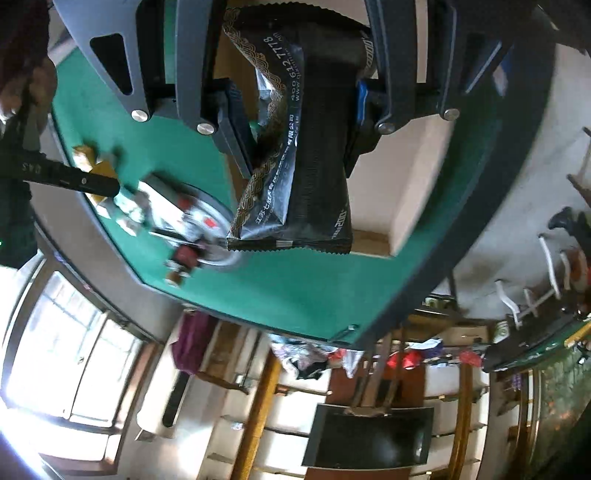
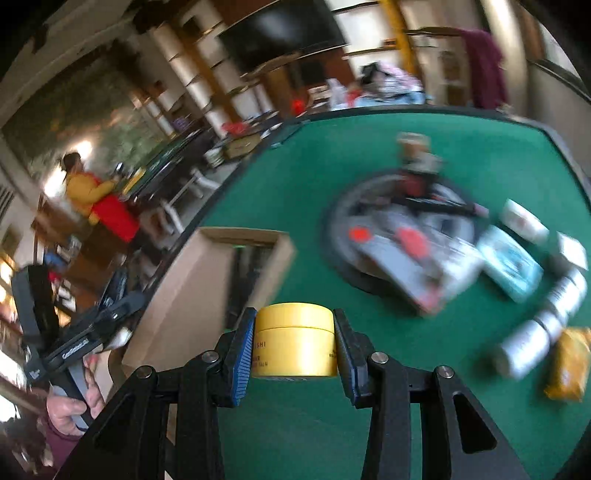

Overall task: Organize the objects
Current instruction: 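Lower the bag and tape roll into the box and open both grippers, then withdraw both grippers from the box back over the table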

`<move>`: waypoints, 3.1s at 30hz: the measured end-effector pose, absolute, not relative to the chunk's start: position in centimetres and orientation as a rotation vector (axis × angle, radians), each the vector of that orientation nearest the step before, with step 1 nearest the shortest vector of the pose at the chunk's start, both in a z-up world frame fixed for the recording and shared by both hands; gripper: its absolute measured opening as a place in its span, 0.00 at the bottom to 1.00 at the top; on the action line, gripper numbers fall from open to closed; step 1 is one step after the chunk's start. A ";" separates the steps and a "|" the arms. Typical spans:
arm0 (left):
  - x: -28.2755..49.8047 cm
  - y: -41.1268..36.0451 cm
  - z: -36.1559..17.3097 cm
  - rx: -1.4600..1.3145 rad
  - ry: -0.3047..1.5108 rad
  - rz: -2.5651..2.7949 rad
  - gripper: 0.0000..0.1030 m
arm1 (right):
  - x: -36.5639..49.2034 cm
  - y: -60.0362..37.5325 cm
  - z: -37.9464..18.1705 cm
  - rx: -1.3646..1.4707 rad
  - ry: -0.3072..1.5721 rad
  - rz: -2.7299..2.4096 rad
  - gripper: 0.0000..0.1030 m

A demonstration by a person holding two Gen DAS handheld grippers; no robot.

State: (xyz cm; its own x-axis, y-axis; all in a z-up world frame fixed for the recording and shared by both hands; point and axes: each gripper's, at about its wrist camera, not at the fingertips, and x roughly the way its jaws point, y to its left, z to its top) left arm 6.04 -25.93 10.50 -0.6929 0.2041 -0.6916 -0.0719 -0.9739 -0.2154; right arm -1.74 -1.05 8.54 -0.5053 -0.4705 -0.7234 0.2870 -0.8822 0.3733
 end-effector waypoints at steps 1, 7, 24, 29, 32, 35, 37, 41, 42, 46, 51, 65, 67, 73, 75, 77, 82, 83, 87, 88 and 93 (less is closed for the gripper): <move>5.3 -26.7 10.2 -1.173 -0.257 2.750 0.42 | -2.6 -2.7 8.2 1.246 -0.273 -2.357 0.42; 0.7 -29.1 6.4 -1.320 -0.254 2.737 0.42 | -7.8 -11.5 4.9 1.367 -0.258 -2.200 0.42; -2.8 -31.1 1.9 -1.399 -0.376 2.705 0.45 | -14.0 -18.6 -0.9 1.496 -0.261 -2.135 0.42; -2.8 -31.3 2.1 -1.386 -0.376 2.715 0.61 | -13.9 -18.7 -0.4 1.466 -0.204 -2.185 0.44; -2.8 -31.6 2.2 -1.373 -0.412 2.700 0.63 | -14.1 -18.6 -0.2 1.452 -0.221 -2.192 0.45; -2.5 -31.7 2.7 -1.351 -0.418 2.719 0.66 | -14.0 -17.6 0.5 1.428 -0.279 -2.186 0.51; -1.9 -31.6 3.6 -1.316 -0.413 2.759 0.68 | -13.6 -16.3 1.7 1.391 -0.317 -2.195 0.58; -0.2 -31.1 5.6 -1.231 -0.435 2.810 0.77 | -12.1 -13.3 3.8 1.311 -0.366 -2.249 0.74; 0.5 -30.7 6.1 -1.206 -0.442 2.818 0.78 | -11.5 -11.9 4.4 1.287 -0.382 -2.274 0.77; 2.5 -29.0 7.2 -1.159 -0.467 2.790 0.82 | -9.4 -8.9 5.7 1.235 -0.389 -2.358 0.78; 4.2 -25.8 8.0 -1.178 -0.469 2.723 0.85 | -6.2 -4.5 6.3 1.203 -0.359 -2.464 0.81; 7.1 -15.8 7.5 -1.254 -0.463 2.526 0.86 | 0.1 8.1 6.6 1.091 -0.339 -2.759 0.84; 7.4 -14.8 7.3 -1.270 -0.443 2.519 0.86 | 0.4 10.2 6.6 1.079 -0.364 -2.790 0.84; 7.7 -12.5 8.7 -1.270 -0.377 2.503 0.86 | 0.3 16.2 9.3 1.072 -0.375 -2.873 0.84; 7.9 -12.2 10.6 -1.223 -0.343 2.520 0.86 | 0.4 18.5 12.2 1.024 -0.366 -2.924 0.84; 8.1 -11.9 12.5 -1.180 -0.319 2.522 0.86 | 0.6 20.6 16.0 0.961 -0.364 -2.969 0.84; 8.3 -11.7 18.2 -1.044 -0.210 2.571 0.86 | 0.7 23.5 28.2 0.878 -0.199 -3.100 0.85; 8.2 -11.7 19.0 -1.024 -0.195 2.582 0.86 | 0.6 23.7 30.6 0.877 -0.149 -3.130 0.86; 7.8 -12.6 22.3 -0.961 -0.162 2.602 0.88 | 0.2 23.7 39.9 0.889 0.144 -3.298 0.89; 7.6 -12.7 22.7 -0.952 -0.152 2.609 0.88 | 0.1 23.6 42.1 0.901 0.212 -3.327 0.89; 6.4 -13.7 24.2 -0.937 -0.114 2.631 0.89 | -1.5 23.7 50.4 0.948 0.447 -3.491 0.91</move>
State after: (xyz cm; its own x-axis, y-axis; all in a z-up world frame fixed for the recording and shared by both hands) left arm 6.41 -13.67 24.20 -0.7225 0.3459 -0.5986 -0.2930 -0.9374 -0.1880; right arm -1.49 23.70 50.38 -0.7491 0.5217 -0.4083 -0.4018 -0.8478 -0.3460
